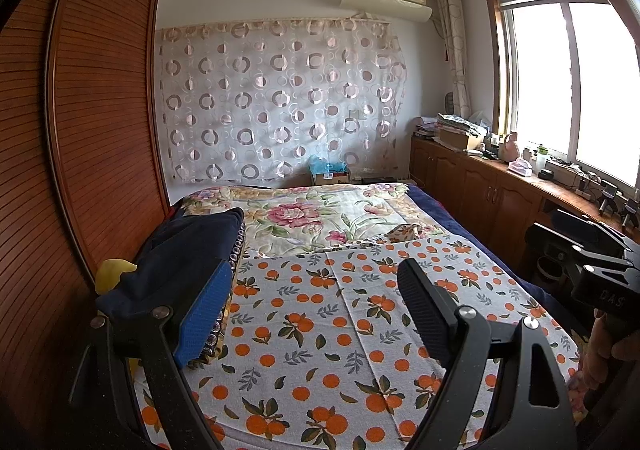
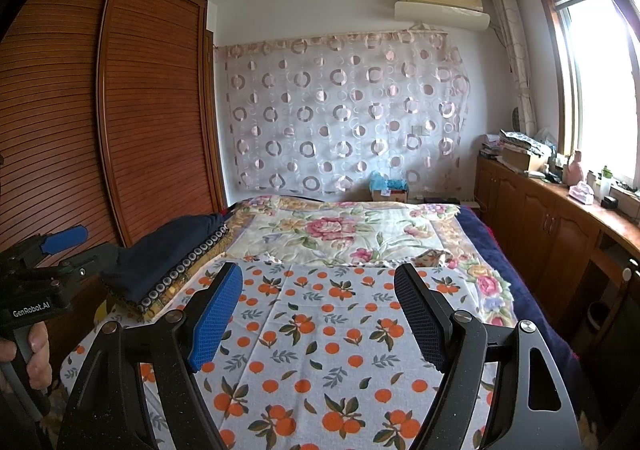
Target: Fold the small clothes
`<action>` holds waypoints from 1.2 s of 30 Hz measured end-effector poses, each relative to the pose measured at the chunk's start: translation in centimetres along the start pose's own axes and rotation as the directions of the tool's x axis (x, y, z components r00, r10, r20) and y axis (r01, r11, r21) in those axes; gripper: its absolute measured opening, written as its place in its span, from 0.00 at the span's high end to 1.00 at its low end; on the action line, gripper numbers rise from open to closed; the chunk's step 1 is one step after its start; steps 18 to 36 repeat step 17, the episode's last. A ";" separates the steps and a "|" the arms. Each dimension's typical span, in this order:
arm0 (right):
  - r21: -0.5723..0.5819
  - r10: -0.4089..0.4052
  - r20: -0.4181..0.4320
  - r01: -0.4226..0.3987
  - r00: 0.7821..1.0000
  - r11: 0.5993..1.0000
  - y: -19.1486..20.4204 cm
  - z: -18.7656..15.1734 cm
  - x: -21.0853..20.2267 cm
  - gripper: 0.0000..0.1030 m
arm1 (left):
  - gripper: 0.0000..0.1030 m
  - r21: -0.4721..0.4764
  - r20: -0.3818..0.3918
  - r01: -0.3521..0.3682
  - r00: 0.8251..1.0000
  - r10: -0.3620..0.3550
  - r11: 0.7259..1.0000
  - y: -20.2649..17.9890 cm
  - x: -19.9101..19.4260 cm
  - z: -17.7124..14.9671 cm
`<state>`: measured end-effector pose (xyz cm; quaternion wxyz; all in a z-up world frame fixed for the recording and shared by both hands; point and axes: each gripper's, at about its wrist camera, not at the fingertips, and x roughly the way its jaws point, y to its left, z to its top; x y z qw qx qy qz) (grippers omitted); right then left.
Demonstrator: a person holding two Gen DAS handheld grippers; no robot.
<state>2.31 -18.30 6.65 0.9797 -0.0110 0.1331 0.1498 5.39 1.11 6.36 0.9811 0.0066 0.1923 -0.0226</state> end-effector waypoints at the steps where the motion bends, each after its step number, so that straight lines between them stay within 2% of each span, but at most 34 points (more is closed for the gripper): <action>1: 0.000 0.000 0.000 0.000 1.000 1.000 0.0 0.0 0.0 0.22 | 0.17 -0.001 -0.001 0.000 1.000 0.000 1.000 0.0 0.0 0.0; 36: -0.001 0.002 0.002 -0.002 1.000 1.000 0.0 0.1 0.0 0.22 | 0.17 -0.002 -0.001 0.002 1.000 -0.002 1.000 0.1 -0.1 -0.1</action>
